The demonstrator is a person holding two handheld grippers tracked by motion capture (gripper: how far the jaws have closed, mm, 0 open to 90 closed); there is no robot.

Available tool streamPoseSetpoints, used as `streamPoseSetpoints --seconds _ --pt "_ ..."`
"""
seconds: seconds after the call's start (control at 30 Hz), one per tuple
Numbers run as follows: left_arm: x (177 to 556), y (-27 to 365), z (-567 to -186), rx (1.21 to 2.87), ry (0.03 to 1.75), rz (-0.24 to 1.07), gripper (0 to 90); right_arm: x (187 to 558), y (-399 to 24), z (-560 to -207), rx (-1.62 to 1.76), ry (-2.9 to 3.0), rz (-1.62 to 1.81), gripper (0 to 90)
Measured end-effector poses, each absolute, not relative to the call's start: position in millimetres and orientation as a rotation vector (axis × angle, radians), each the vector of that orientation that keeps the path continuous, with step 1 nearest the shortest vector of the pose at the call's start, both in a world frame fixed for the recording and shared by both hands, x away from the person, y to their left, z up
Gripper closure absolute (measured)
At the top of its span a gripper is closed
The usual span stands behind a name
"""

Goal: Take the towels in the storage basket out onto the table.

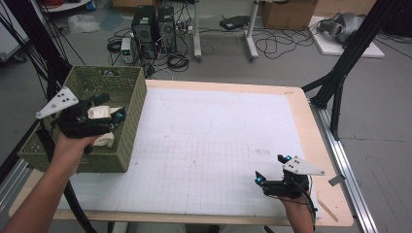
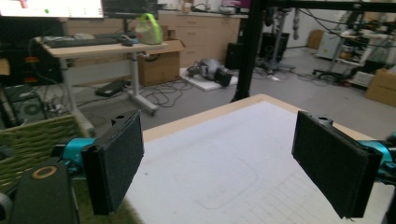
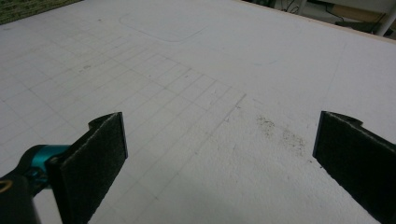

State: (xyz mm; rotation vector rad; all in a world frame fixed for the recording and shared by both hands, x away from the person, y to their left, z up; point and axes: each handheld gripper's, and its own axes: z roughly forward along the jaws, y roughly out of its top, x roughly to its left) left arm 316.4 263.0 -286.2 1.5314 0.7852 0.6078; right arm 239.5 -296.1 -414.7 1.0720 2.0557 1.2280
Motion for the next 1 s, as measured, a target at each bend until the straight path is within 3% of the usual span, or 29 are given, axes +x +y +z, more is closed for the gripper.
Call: streamPoseSetpoints --seconds 0.5,1.0 --pt "371 317 -314 1.601 1.068 0.627 18.4 241 -295 -418 1.08 2.073 1.216 2.2" --pt "414 330 -357 1.744 1.307 0.538 18.1 241 -295 -418 1.084 2.078 1.201 2.2"
